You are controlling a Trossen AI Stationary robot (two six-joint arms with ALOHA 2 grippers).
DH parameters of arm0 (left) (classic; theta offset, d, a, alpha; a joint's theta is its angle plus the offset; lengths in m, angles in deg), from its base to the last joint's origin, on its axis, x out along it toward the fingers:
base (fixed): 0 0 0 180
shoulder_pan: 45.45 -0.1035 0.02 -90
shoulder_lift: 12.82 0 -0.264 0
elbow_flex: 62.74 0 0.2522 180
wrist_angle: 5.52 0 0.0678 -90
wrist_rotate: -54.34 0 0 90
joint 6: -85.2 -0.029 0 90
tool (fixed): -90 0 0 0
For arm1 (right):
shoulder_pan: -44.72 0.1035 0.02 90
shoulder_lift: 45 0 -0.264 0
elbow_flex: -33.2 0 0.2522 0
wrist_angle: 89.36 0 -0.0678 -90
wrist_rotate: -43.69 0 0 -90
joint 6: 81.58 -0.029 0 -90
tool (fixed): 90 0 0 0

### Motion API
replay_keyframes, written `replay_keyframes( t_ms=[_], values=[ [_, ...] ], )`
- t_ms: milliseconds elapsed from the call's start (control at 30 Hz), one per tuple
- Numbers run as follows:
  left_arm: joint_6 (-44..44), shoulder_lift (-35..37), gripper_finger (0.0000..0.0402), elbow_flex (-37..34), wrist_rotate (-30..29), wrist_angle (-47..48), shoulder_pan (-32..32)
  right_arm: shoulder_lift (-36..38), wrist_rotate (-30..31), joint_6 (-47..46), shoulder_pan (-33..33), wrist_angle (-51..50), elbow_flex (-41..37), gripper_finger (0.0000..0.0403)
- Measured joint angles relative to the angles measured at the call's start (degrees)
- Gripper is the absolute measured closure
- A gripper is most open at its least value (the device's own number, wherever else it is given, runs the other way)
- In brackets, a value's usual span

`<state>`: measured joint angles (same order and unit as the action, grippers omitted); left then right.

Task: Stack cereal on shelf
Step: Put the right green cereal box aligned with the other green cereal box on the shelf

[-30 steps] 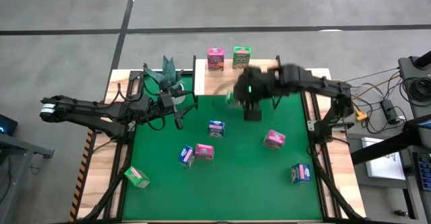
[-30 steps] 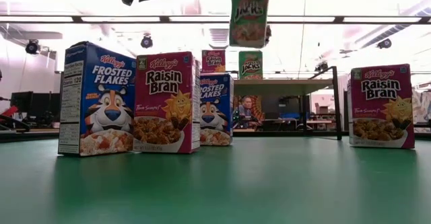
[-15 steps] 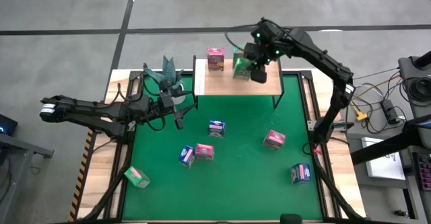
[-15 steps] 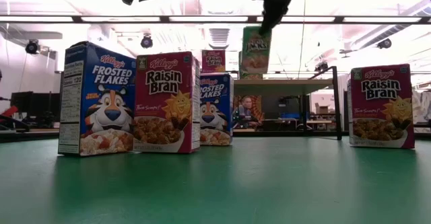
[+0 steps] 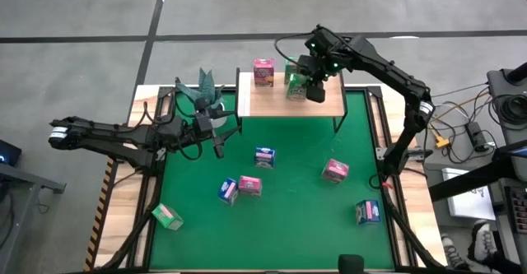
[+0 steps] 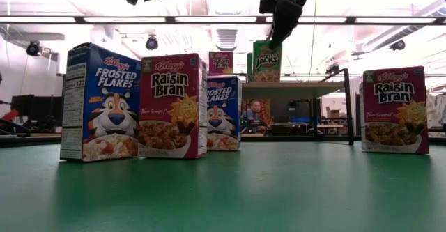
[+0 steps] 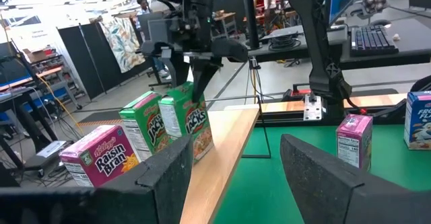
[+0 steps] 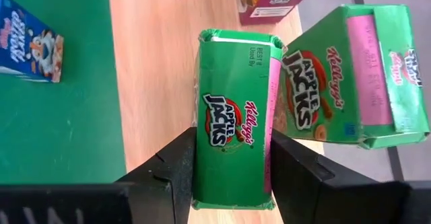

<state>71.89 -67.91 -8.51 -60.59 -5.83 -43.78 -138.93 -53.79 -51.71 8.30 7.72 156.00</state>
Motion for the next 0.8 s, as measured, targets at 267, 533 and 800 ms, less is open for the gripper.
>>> replay_keyframes(
  t_ms=[267, 533, 800],
  values=[
    [-0.05, 0.00, 0.0194, 0.00, 0.02, 0.00, 0.00, -0.04, 0.02, 0.09, 0.00, 3.08, -1.49, 0.0212],
    [-0.34, 0.00, 0.0194, 0.00, 0.00, 0.00, 0.00, -0.04, 0.04, -0.90, 0.13, 3.43, 0.53, 0.0187],
    [-0.36, 0.00, 0.0194, 0.00, 0.00, 0.00, 0.00, 0.02, 0.06, -5.08, 2.14, -1.71, 8.59, 0.0188]
  ],
)
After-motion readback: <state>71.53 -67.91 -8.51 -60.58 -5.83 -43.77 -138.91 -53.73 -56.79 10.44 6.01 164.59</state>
